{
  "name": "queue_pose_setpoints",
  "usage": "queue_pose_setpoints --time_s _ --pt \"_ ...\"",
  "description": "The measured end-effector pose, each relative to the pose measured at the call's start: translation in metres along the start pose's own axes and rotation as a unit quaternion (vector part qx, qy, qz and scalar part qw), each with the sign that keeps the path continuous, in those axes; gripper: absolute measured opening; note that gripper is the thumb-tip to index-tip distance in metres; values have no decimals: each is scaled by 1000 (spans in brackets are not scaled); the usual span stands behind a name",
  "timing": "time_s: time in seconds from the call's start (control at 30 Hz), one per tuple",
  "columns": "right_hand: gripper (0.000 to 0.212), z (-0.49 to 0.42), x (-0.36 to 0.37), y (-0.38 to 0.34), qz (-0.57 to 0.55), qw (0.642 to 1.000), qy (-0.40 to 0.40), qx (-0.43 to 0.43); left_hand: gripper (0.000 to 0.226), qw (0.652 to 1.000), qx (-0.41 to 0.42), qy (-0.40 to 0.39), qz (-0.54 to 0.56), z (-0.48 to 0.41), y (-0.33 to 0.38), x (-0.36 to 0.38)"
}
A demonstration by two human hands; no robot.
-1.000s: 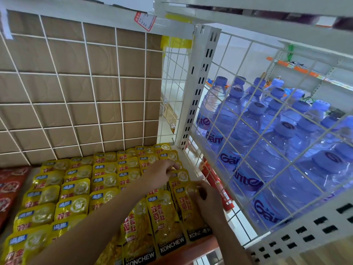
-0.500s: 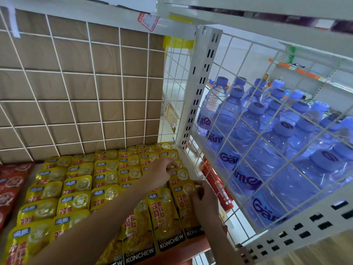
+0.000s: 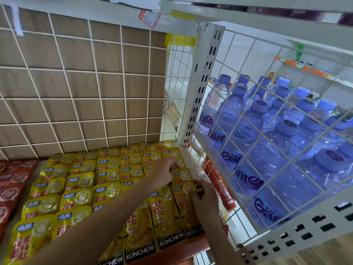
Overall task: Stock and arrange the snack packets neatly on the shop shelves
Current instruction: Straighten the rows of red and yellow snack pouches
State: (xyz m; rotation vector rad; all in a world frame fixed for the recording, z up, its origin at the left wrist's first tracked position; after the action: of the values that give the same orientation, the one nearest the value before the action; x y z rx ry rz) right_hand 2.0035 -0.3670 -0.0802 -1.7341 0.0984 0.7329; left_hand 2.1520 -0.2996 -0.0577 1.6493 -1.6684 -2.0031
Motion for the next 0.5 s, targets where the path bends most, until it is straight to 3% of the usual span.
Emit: queue_pose_setpoints --time_s 0.5 --pt "16 1 0 0 -1 1000 -8 2 18 999 21 45 -11 4 0 -7"
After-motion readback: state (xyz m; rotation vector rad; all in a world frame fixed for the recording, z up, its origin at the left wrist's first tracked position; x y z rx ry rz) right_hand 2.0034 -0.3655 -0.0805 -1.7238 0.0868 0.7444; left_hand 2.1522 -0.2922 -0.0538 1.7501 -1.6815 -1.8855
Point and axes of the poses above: each hand's wrist, its own z-axis away from the middle knuckle, its own x-axis out of the palm, y = z × x, the point moved 10 cm from there along -z, towards the middle knuckle, and after that the axes turned 15 degrees about y, right-handed, at the moved point
